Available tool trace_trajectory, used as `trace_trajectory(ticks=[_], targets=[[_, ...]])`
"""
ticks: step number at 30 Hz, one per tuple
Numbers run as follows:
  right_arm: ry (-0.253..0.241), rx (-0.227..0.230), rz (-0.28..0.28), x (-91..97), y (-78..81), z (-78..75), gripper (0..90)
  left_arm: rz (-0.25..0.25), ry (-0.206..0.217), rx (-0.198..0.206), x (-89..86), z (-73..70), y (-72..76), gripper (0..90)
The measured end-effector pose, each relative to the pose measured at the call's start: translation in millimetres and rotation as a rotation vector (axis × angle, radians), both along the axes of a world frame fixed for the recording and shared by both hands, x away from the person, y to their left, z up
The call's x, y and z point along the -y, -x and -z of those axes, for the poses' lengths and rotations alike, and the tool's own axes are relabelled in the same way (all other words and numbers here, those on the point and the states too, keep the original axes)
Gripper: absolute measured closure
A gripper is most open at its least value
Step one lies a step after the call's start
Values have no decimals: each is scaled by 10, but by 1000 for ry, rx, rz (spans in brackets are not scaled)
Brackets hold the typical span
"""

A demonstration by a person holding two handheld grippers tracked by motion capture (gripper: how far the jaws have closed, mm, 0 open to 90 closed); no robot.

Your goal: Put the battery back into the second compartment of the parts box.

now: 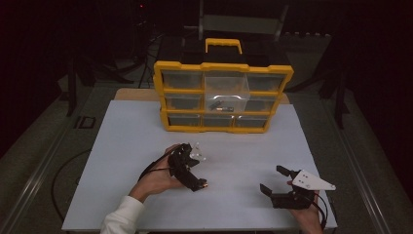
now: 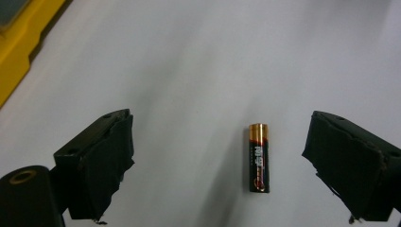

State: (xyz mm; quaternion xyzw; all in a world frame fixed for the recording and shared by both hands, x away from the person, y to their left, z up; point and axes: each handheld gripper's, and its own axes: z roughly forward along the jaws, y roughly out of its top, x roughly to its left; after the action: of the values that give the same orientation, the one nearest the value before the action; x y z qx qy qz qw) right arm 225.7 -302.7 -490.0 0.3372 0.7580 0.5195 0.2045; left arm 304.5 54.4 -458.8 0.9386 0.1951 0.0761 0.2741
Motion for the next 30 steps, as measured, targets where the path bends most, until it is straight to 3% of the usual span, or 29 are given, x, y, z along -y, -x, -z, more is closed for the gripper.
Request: trace_trajectory(ticks=[11, 21, 25, 30], targets=[[0, 1, 0, -3, 0, 1, 86, -50, -21, -4, 29, 150, 68, 149], [0, 0, -1, -3, 1, 0, 86, -46, -53, -36, 71, 310, 92, 215], [2, 2, -1, -2, -2, 2, 86, -30, -63, -51, 94, 373, 118, 280], [-1, -1, -1, -1, -3, 3, 85, 16, -49, -79, 88, 405, 153, 483]])
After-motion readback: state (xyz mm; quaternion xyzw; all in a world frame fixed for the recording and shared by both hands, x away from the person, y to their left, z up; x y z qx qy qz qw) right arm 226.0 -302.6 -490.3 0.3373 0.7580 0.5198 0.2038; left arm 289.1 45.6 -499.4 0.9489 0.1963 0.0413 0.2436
